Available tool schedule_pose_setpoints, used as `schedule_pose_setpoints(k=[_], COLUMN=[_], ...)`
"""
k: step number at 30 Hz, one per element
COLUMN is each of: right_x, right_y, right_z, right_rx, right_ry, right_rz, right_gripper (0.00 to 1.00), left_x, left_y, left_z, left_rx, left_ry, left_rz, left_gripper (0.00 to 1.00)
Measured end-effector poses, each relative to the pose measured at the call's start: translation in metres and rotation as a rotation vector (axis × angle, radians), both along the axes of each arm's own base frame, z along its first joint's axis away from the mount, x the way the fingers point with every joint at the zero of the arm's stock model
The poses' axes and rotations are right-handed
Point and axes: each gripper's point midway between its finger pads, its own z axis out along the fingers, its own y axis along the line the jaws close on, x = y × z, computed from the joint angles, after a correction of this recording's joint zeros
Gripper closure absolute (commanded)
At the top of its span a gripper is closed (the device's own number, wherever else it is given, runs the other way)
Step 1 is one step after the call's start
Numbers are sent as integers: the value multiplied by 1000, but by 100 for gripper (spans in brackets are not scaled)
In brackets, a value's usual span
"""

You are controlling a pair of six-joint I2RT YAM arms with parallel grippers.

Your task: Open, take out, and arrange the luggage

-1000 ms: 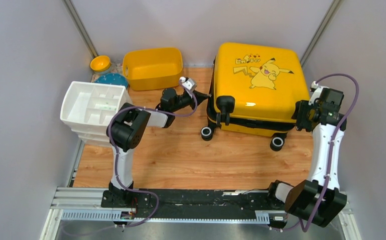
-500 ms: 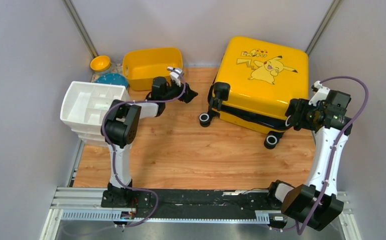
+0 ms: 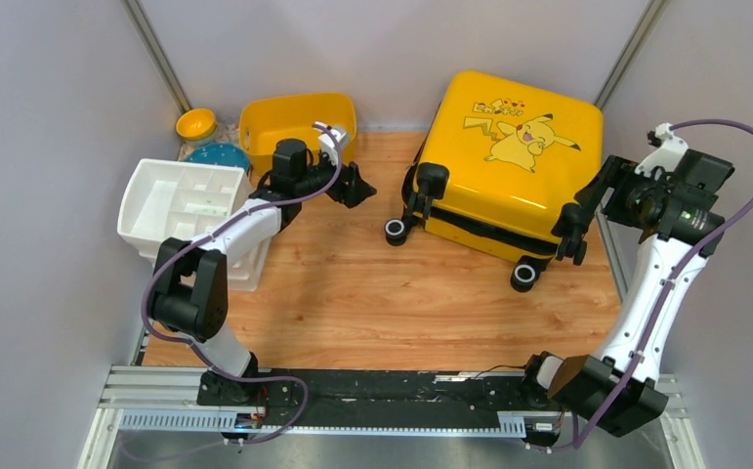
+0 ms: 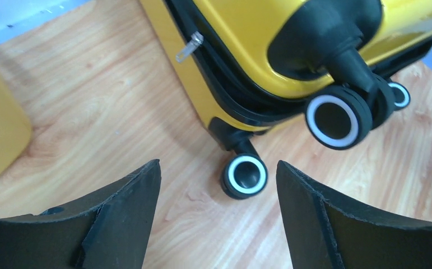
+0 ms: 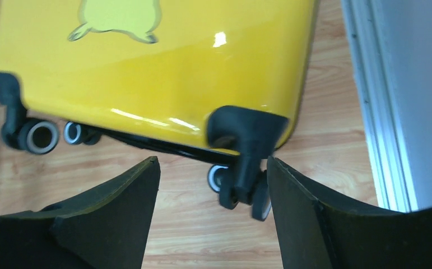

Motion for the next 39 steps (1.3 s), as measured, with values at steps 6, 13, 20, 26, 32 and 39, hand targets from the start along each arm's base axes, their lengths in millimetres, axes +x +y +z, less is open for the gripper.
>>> schedule_pose_setpoints(k=[6,13,20,26,32,39], right_x=[19,35,38,41,32,-32], right_y=[-69,-86,-63,-6,64,199], right_z=[-28,-83,-92,-94,-98,-103], right_rx=[47,190,292,274,268,369], right_ry=[110,252,186,127,115,183], right_rz=[-169,-185,-152,-4,153,558], right_gripper=[34,47,48,49,52,32], left_x=[-26,-54,-95,-136,-148,-127], left_y=[-12,-7,5,-13,-34,-33], left_z=[-16,-39,-53,-45,-36,-48], left_rx=[44,73,37,68,47,-4], left_ry=[95,186,199,33,-4,110], left_rz=[-49,-56,-54,-232,-277,-114], left_gripper=[16,16,16,17,19,17])
